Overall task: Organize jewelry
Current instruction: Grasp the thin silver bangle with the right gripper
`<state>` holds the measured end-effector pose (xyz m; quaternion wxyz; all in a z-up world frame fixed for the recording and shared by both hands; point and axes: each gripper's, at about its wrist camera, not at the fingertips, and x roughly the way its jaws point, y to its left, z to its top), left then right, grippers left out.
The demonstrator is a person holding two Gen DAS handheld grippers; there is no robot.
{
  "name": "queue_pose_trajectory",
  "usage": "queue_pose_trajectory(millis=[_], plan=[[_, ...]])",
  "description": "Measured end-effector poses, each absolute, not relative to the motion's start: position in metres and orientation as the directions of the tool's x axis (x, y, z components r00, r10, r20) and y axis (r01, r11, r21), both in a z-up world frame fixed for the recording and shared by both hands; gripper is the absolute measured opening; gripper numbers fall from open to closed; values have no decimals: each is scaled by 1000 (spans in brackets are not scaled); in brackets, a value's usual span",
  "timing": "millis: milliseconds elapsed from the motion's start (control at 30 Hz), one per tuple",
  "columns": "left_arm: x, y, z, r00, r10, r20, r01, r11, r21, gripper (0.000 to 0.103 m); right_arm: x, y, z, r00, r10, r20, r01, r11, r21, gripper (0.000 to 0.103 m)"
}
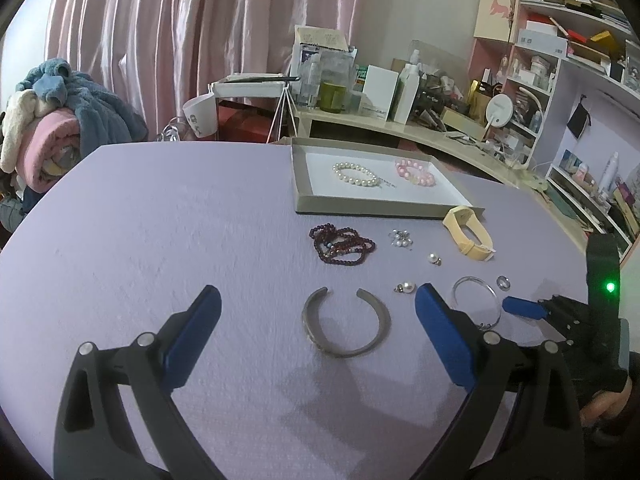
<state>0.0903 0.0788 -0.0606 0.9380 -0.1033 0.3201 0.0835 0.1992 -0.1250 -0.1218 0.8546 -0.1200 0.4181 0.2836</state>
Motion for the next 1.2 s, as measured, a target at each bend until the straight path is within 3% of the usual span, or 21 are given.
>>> queue_pose_trajectory(millis=[400,433,500,800,1200], plan=[[97,79,-67,766,81,-638,-216,967,-137,98,221,-103,-122,486,357,-798,-582,813,9,85],[97,79,-67,764,80,-640,-216,967,-136,98,221,-102,-122,487,357,-797,-584,812,8,85],[99,79,-69,759,80,-646,-216,967,-135,98,220,-104,-120,488,368,-792,-590,807,11,74],[109,78,-77,735,55,-676,-199,970,-137,98,220,-108,-117,469,393,-791,-584,810,56,73],[135,72,-97,671,22,-741,-165,979,-121,98,209,-136,-86,528,460,-714,-533,834,143,73]])
